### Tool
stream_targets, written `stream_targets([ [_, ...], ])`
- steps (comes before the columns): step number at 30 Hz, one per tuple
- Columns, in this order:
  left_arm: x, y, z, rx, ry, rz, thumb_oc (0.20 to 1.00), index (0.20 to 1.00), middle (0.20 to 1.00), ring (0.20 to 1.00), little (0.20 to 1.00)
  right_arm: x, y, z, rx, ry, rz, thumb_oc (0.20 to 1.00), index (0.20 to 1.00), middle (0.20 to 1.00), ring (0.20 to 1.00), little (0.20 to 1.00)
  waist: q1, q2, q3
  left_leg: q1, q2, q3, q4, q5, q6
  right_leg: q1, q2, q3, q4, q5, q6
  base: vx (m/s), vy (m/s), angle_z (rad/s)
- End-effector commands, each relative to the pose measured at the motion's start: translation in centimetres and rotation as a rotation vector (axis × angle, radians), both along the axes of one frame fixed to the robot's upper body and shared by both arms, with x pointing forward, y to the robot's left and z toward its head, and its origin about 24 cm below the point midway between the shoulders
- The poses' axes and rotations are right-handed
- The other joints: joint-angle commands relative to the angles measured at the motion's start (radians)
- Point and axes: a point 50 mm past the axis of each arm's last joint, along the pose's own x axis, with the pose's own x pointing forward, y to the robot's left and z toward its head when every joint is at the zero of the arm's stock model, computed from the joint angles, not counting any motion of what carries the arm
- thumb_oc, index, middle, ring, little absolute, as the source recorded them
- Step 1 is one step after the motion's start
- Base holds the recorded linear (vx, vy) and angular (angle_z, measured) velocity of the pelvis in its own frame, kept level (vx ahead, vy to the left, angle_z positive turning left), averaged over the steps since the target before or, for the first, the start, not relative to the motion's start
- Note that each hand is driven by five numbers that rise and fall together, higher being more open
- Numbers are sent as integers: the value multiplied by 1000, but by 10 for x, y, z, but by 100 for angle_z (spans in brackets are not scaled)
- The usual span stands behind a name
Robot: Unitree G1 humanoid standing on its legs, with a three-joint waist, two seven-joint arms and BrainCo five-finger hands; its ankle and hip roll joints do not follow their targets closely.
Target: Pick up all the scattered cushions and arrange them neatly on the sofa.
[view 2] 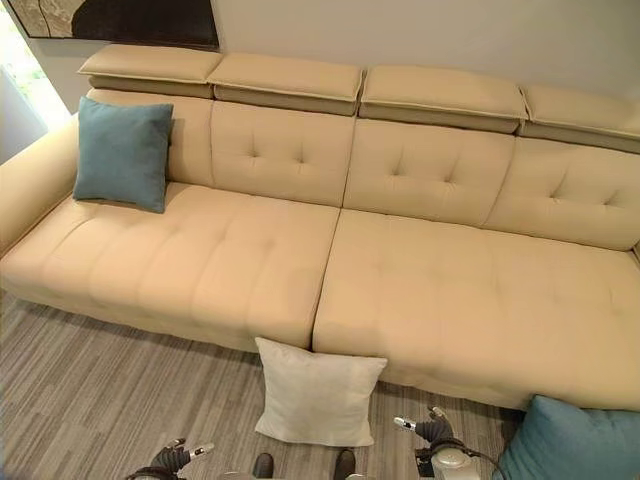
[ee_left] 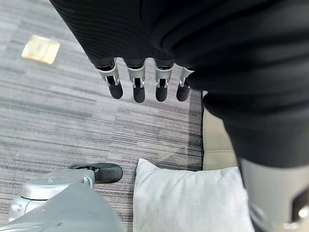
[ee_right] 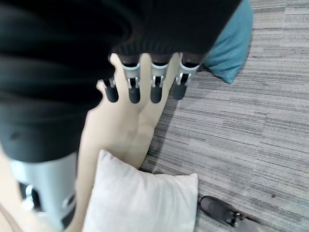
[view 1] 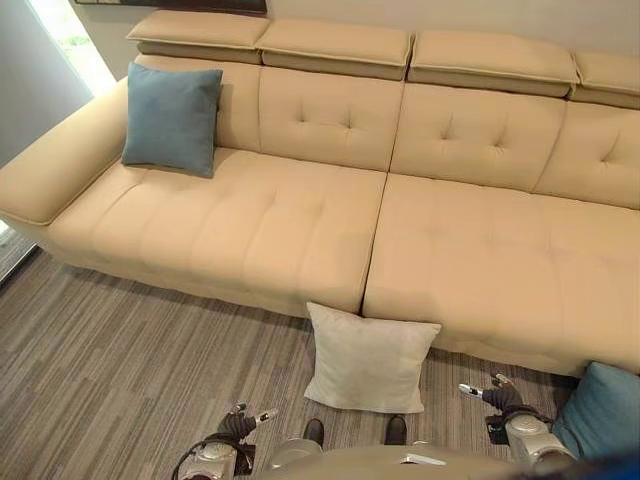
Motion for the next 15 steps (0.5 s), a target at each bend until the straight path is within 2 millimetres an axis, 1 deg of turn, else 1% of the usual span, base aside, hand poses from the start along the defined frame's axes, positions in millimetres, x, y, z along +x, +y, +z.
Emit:
stream_targets([
  [1, 50, 4, 24, 32, -195, 56, 1000, 1000, 1000, 1000, 1000, 39, -13, 27, -65, -173, -29, 1000, 1000, 1000, 1000, 1000, -3, -29, 107, -129, -40, 36, 109, -60, -3, -130, -86, -6, 195, -81, 66, -223, -2, 14],
  [2, 59, 5, 30, 34, -236, 64, 1000, 1000, 1000, 1000, 1000, 46, -15, 32, -72, -203, -36, 1000, 1000, 1000, 1000, 1000, -2, -29, 114, -181, -43, 40, 141, -64, -4, -181, -90, -5, 228, -85, 63, -243, 20, 12],
  [3, 76, 4, 41, 37, -311, 72, 1000, 1000, 1000, 1000, 1000, 59, -18, 42, -87, -261, -50, 1000, 1000, 1000, 1000, 1000, -6, -25, 128, -273, -51, 44, 194, -63, -3, -275, -98, -2, 280, -93, 54, -162, 20, 12],
  [4, 76, 4, 41, 37, -311, 72, 1000, 1000, 1000, 1000, 1000, 59, -18, 42, -87, -261, -50, 1000, 1000, 1000, 1000, 1000, -6, -26, 126, -276, -51, 44, 195, -64, -3, -277, -98, -2, 281, -93, 54, -157, 32, 7],
  [5, 86, 4, 48, 42, -354, 74, 1000, 1000, 1000, 1000, 1000, 65, -20, 48, -96, -291, -61, 1000, 1000, 1000, 1000, 1000, -9, -26, 134, -322, -50, 49, 222, -63, -5, -321, -104, -4, 309, -95, 52, -41, 24, 4],
  [6, 101, 3, 60, 48, -425, 90, 1000, 1000, 1000, 1000, 1000, 79, -20, 59, -96, -357, -89, 1000, 1000, 1000, 1000, 1000, -12, -22, 140, -385, -41, 54, 267, -94, -10, -393, -106, 12, 363, -131, 55, -103, 36, 1],
  [7, 114, 2, 71, 50, -487, 108, 1000, 1000, 1000, 1000, 1000, 89, -20, 69, -100, -414, -113, 1000, 1000, 1000, 1000, 1000, -14, -21, 149, -441, -41, 62, 304, -99, -13, -452, -113, 13, 403, -135, 56, -81, 49, -5],
  [8, 122, 1, 78, 44, -527, 116, 1000, 1000, 1000, 1000, 1000, 97, -18, 76, -94, -452, -123, 1000, 1000, 1000, 1000, 1000, -17, -21, 149, -479, -38, 68, 323, -102, -14, -485, -119, 19, 417, -140, 55, -90, 38, -11],
  [9, 122, 1, 78, 45, -527, 116, 1000, 1000, 1000, 1000, 1000, 97, -18, 76, -94, -453, -123, 1000, 1000, 1000, 1000, 1000, -17, -21, 146, -483, -38, 69, 325, -103, -14, -489, -119, 19, 419, -141, 55, -66, 40, -25],
  [11, 138, -2, 93, 35, -600, 145, 1000, 1000, 1000, 1000, 1000, 112, -15, 89, -89, -525, -149, 1000, 1000, 1000, 1000, 1000, -21, -23, 146, -570, -30, 79, 376, -114, -19, -571, -132, 19, 470, -146, 56, -64, 25, -28],
  [13, 150, -6, 105, 24, -661, 169, 1000, 1000, 1000, 1000, 1000, 123, -12, 100, -77, -587, -182, 1000, 1000, 1000, 1000, 1000, -29, -23, 144, -648, -19, 87, 429, -128, -26, -645, -142, 31, 513, -155, 60, -46, 28, 18],
  [14, 159, -8, 116, 25, -707, 165, 1000, 1000, 1000, 1000, 1000, 131, -10, 109, -77, -629, -189, 1000, 1000, 1000, 1000, 1000, -34, -20, 145, -696, -13, 94, 458, -135, -29, -694, -148, 33, 550, -160, 66, -36, 44, -3],
  [15, 162, -9, 119, 22, -721, 168, 1000, 1000, 1000, 1000, 1000, 136, -9, 114, -73, -650, -191, 1000, 1000, 1000, 1000, 1000, -36, -19, 143, -726, -9, 96, 481, -140, -30, -724, -152, 42, 568, -162, 66, -33, 48, -38],
])
